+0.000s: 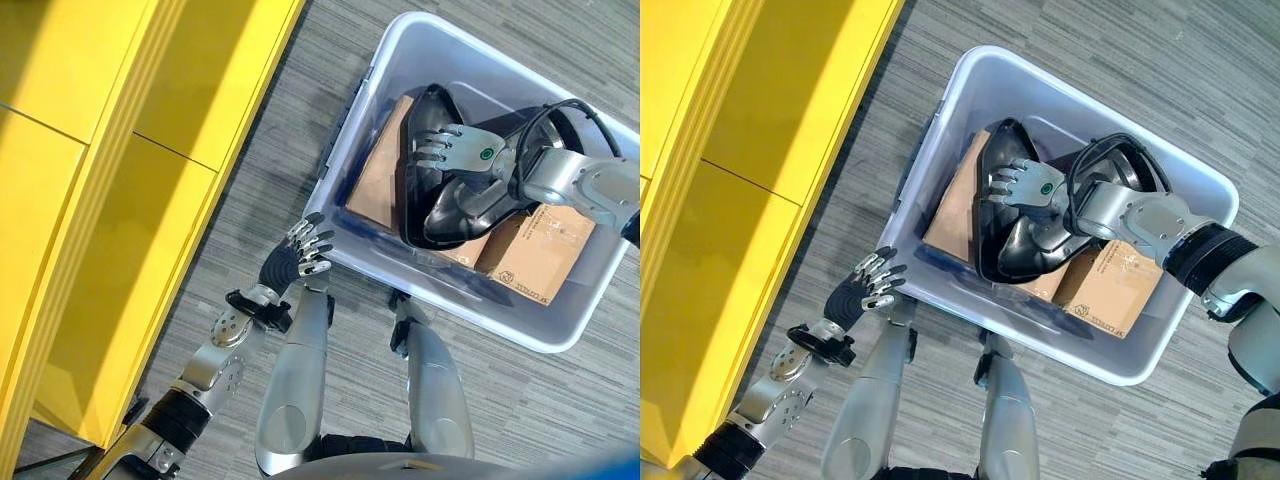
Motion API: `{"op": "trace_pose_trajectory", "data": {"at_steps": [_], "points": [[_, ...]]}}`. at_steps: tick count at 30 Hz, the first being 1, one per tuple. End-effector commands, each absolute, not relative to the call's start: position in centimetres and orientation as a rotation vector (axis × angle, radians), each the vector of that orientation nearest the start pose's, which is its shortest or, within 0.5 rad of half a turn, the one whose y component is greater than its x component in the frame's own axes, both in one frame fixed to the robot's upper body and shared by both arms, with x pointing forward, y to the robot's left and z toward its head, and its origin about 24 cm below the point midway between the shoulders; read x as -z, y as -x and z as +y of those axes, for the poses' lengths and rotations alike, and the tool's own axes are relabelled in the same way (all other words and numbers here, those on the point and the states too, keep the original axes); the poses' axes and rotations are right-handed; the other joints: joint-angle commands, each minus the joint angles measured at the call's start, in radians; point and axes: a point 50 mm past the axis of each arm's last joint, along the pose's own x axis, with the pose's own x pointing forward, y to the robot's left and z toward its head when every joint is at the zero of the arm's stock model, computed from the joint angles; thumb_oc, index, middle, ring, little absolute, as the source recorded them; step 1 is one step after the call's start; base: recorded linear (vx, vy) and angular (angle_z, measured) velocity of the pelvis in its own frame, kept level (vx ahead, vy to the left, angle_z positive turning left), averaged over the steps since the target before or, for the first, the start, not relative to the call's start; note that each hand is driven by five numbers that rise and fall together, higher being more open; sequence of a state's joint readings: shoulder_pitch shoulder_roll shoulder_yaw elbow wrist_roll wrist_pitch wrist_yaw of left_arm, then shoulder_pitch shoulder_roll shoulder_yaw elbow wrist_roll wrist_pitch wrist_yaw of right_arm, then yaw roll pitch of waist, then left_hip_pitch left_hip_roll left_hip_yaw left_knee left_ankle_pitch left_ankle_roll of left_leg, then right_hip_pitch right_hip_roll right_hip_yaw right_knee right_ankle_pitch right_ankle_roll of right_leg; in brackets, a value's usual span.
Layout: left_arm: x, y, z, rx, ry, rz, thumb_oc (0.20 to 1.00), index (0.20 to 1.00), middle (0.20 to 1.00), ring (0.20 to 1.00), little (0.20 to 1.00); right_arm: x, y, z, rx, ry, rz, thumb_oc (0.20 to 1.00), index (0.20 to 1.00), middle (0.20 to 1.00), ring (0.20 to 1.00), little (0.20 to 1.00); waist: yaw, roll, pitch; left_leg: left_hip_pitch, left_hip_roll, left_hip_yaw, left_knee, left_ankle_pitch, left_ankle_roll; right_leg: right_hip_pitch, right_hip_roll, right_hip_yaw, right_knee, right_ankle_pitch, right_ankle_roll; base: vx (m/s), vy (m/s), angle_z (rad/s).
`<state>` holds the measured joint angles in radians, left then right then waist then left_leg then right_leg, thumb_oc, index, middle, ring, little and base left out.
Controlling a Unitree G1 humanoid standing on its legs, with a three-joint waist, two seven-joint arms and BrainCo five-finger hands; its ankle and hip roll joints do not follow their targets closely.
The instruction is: Move parts from the plastic box to the shelf.
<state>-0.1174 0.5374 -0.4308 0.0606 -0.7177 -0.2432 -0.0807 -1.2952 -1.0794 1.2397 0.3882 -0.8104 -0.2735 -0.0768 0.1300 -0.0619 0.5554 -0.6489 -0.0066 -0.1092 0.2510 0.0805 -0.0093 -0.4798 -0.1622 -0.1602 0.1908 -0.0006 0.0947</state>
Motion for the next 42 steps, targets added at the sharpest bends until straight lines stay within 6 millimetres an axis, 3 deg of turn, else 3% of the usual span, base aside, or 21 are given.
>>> {"op": "trace_pose_trajectory", "data": {"at_steps": [1, 8, 24, 42], "points": [[-6.0, -24.3, 14.6, 0.464, 0.214, -0.083, 1.000, 1.000, 1.000, 1.000, 1.000, -24.1, -35.8, -20.6, -0.415, 2.406, -0.545, 1.000, 1.000, 1.000, 1.000, 1.000, -0.005, 0.030, -0.035, -0.052, 0.057, -0.013, 0.038, -0.034, -0.020, -0.068, -0.053, 0.040, 0.155, -0.016, 0.026, 0.00, 0.000, 0.00], [-6.1, -24.4, 14.6, 0.465, 0.215, -0.087, 1.000, 1.000, 1.000, 1.000, 1.000, -23.9, -35.9, -21.5, -0.397, 2.410, -0.496, 1.000, 1.000, 1.000, 1.000, 1.000, -0.007, 0.029, -0.035, -0.063, 0.056, -0.015, 0.040, -0.034, -0.020, -0.076, -0.054, 0.038, 0.159, -0.016, 0.026, 0.00, 0.000, 0.01], [-6.0, -24.3, 14.9, 0.466, 0.210, -0.081, 1.000, 1.000, 1.000, 1.000, 1.000, -26.2, -36.4, -24.3, -0.236, 2.478, -0.398, 1.000, 1.000, 1.000, 1.000, 1.000, -0.012, 0.023, -0.035, -0.090, 0.049, -0.016, 0.056, -0.037, -0.016, -0.107, -0.055, 0.044, 0.180, -0.016, 0.026, 0.00, 0.001, 0.01], [-5.8, -24.2, 15.3, 0.455, 0.210, -0.070, 1.000, 1.000, 1.000, 1.000, 1.000, -26.8, -36.9, -27.3, -0.108, 2.495, -0.259, 1.000, 1.000, 1.000, 1.000, 1.000, -0.009, 0.022, -0.035, -0.107, 0.044, -0.020, 0.068, -0.039, -0.011, -0.124, -0.058, 0.047, 0.195, -0.015, 0.026, 0.00, 0.002, 0.01]]}}
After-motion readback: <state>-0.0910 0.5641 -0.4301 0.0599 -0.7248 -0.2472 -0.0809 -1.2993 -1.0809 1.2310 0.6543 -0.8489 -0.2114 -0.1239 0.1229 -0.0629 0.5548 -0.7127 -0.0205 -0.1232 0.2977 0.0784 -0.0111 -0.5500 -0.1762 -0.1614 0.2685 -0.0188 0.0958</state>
